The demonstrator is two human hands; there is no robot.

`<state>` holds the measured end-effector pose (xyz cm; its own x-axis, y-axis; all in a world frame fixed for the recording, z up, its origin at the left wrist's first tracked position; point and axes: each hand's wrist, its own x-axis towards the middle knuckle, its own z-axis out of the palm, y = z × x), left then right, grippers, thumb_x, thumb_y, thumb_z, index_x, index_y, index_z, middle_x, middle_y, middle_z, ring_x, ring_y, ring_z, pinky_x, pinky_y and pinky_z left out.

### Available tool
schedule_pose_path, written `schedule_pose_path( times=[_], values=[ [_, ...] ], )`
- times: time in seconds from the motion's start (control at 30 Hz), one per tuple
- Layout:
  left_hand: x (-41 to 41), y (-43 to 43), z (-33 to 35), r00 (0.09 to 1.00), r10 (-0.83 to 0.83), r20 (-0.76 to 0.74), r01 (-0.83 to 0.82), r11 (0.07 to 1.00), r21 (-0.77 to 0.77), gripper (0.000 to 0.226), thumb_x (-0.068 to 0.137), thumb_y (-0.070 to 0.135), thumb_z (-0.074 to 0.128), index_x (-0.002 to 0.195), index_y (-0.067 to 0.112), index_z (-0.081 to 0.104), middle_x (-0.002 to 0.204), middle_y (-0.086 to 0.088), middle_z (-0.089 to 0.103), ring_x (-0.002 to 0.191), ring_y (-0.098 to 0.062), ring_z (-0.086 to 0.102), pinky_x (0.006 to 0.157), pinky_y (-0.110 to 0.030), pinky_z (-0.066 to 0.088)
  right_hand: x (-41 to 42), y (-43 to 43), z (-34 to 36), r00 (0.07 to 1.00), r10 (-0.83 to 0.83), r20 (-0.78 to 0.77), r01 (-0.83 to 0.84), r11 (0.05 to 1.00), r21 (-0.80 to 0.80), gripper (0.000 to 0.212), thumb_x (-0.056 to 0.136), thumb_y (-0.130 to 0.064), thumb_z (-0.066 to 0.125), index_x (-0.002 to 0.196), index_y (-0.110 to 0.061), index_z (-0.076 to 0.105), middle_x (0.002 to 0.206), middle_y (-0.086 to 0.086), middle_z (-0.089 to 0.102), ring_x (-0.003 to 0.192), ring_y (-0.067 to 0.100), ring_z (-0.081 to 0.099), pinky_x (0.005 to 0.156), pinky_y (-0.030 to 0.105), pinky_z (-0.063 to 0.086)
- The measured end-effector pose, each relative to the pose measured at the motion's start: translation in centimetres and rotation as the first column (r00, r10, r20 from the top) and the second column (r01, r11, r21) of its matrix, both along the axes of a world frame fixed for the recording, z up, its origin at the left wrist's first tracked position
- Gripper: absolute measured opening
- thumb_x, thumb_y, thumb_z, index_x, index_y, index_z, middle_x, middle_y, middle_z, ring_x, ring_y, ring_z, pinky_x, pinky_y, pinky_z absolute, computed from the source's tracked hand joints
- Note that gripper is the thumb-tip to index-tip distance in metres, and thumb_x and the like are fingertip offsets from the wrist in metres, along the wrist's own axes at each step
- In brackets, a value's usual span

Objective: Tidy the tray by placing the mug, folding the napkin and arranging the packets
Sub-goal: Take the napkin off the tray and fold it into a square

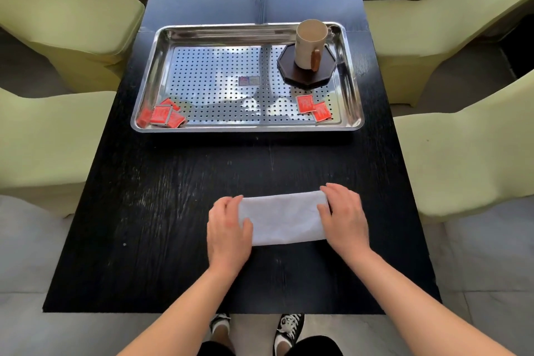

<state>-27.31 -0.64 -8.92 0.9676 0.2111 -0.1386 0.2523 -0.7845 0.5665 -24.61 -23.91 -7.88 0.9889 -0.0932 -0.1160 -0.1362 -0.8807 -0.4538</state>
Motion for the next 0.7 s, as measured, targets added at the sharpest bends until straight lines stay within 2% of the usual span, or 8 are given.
schedule_pose_path(
  times=[0.07, 0.1, 0.17, 0.27, 0.37, 0.43, 0.53, 0.7],
  values=[
    [-0.6, -0.8, -0.6, 0.970, -0.243, 0.023, 0.234, 0.954, 0.186, 0.057, 0.093, 0.028, 0.058, 0.147, 0.016, 0.043, 0.154, -0.012, 0.037, 0.145, -0.032, 0.031, 0.115, -0.048, 0.033, -1.0, 1.4, -0.5, 0.971, 0.232, 0.063, -0.220, 0.963, -0.152, 0.048, 0.094, -0.023, 0.065, 0.140, -0.013, 0.057, 0.151, 0.005, 0.051, 0.140, 0.032, 0.044, 0.107, 0.051, 0.045],
    [-0.7, -1.1, -1.0, 0.945, -0.328, -0.010, 0.319, 0.912, 0.257, 0.061, 0.096, 0.037, 0.050, 0.152, 0.017, 0.035, 0.161, -0.013, 0.027, 0.150, -0.033, 0.020, 0.120, -0.050, 0.024, -1.2, 2.2, -0.8, 0.945, 0.326, 0.038, -0.311, 0.926, -0.213, 0.052, 0.097, -0.029, 0.060, 0.145, -0.014, 0.051, 0.156, 0.005, 0.044, 0.145, 0.033, 0.038, 0.113, 0.053, 0.039],
    [-0.6, -1.4, -1.9, 0.899, -0.419, -0.129, 0.436, 0.827, 0.355, 0.069, 0.099, 0.054, 0.025, 0.158, 0.020, 0.015, 0.166, -0.012, 0.008, 0.154, -0.032, 0.002, 0.124, -0.050, 0.010, -1.2, 3.5, -1.6, 0.899, 0.432, -0.073, -0.433, 0.852, -0.295, 0.060, 0.102, -0.046, 0.036, 0.156, -0.018, 0.033, 0.166, 0.002, 0.025, 0.153, 0.032, 0.020, 0.122, 0.055, 0.023],
    [-0.5, -1.1, -3.8, 0.863, -0.451, -0.229, 0.506, 0.760, 0.409, 0.076, 0.096, 0.065, 0.002, 0.156, 0.021, -0.008, 0.166, -0.010, -0.013, 0.152, -0.028, -0.017, 0.124, -0.050, -0.001, -0.6, 3.9, -3.0, 0.879, 0.437, -0.192, -0.477, 0.797, -0.371, 0.074, 0.099, -0.061, 0.008, 0.160, -0.020, 0.012, 0.170, -0.002, 0.003, 0.156, 0.029, 0.000, 0.125, 0.056, 0.006],
    [-0.5, -0.6, -4.6, 0.862, -0.450, -0.234, 0.507, 0.759, 0.409, 0.077, 0.097, 0.066, 0.005, 0.158, 0.021, -0.004, 0.167, -0.009, -0.012, 0.153, -0.027, -0.015, 0.123, -0.051, 0.002, -0.5, 2.8, -4.3, 0.882, 0.400, -0.249, -0.470, 0.784, -0.405, 0.081, 0.096, -0.067, -0.001, 0.160, -0.018, 0.004, 0.170, -0.002, -0.005, 0.156, 0.027, -0.010, 0.125, 0.055, 0.000],
    [-0.5, -0.6, -5.0, 0.859, -0.455, -0.236, 0.512, 0.758, 0.403, 0.077, 0.098, 0.066, 0.009, 0.159, 0.020, -0.002, 0.167, -0.009, -0.010, 0.153, -0.027, -0.013, 0.122, -0.052, 0.003, -0.6, 2.2, -4.9, 0.882, 0.388, -0.269, -0.469, 0.785, -0.404, 0.084, 0.095, -0.070, -0.005, 0.161, -0.018, 0.000, 0.169, -0.002, -0.010, 0.155, 0.026, -0.014, 0.125, 0.054, 0.000],
    [-0.4, -0.6, -5.0, 0.860, -0.456, -0.230, 0.510, 0.757, 0.408, 0.077, 0.098, 0.066, 0.012, 0.159, 0.019, -0.003, 0.167, -0.009, -0.011, 0.153, -0.026, -0.014, 0.122, -0.052, 0.003, -0.6, 2.0, -5.2, 0.886, 0.390, -0.252, -0.461, 0.801, -0.382, 0.084, 0.096, -0.071, -0.003, 0.160, -0.017, 0.003, 0.169, -0.001, -0.005, 0.156, 0.025, -0.009, 0.125, 0.055, 0.005],
    [-0.4, -0.7, -4.6, 0.852, -0.442, -0.282, 0.523, 0.748, 0.409, 0.078, 0.095, 0.068, 0.000, 0.156, 0.022, -0.016, 0.164, -0.007, -0.024, 0.150, -0.025, -0.025, 0.123, -0.052, -0.003, -0.6, 1.6, -5.1, 0.883, 0.401, -0.245, -0.468, 0.802, -0.372, 0.084, 0.095, -0.072, -0.004, 0.160, -0.019, -0.001, 0.169, -0.002, -0.008, 0.155, 0.022, -0.012, 0.125, 0.054, 0.002]
  ],
)
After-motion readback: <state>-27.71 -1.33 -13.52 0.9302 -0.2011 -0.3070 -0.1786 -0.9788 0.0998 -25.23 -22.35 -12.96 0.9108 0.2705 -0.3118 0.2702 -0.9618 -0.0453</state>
